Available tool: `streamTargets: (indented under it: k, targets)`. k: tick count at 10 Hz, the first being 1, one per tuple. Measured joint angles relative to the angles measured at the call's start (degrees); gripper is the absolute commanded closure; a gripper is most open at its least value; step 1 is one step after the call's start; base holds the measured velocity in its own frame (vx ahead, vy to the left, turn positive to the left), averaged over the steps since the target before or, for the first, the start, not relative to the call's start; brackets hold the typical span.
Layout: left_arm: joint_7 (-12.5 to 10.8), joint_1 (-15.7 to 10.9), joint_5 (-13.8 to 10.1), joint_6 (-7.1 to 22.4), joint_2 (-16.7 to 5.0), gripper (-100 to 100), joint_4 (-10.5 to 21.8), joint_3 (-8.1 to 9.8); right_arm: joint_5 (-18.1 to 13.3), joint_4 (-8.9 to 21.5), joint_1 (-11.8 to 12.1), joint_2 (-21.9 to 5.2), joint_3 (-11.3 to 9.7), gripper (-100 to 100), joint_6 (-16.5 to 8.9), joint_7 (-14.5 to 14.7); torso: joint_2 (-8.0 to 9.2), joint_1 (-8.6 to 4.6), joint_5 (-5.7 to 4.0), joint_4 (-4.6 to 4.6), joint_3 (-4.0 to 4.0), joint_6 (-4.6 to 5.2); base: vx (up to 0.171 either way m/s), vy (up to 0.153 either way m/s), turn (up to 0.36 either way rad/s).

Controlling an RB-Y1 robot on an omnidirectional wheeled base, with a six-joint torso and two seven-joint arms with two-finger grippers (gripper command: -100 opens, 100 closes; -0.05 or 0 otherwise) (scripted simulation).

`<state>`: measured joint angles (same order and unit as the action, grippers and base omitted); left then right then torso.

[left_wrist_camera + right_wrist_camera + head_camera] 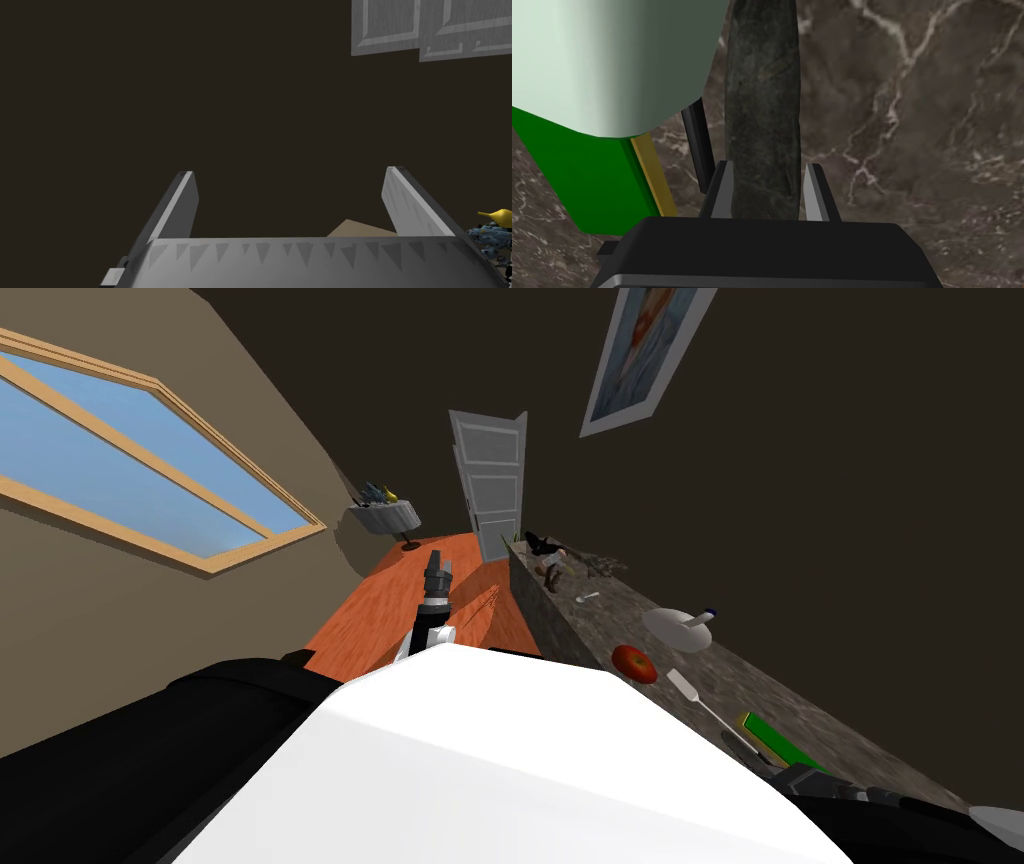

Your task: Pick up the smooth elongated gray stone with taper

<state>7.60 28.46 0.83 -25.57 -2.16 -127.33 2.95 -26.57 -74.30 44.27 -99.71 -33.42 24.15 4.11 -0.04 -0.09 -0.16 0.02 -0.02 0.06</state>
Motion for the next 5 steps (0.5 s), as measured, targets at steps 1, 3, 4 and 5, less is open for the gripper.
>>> streamTargets:
  k: [1,3,4,5]
  targets:
    - [0.0,0.0,0.0,0.0,0.0,0,0.0,0.00,0.0,0.0,0.0,0.0,0.0,100,0.0,0.0,0.00,-0.01,-0.01,0.00,0.00,0.00,-0.012,0.007,-0.079]
    - [0.0,0.0,0.0,0.0,0.0,0,0.0,0.00,0.7,-0.9,0.1,-2.4,0.4,100,0.9,-0.7,0.06,0.07,0.03,0.01,0.03,0.04,-0.018,0.016,-0.090]
    - [0.0,0.0,0.0,0.0,0.0,0,0.0,0.00,1.6,-1.5,0.5,-3.9,0.8,100,1.3,-0.7,0.07,0.09,0.03,0.02,0.04,0.03,-0.008,0.009,-0.012]
    - [0.0,0.0,0.0,0.0,0.0,0,0.0,0.00,1.6,-1.6,0.5,-4.1,0.8,0,1.4,-0.7,0.05,0.04,-0.02,0.01,0.03,0.03,0.000,0.000,0.000]
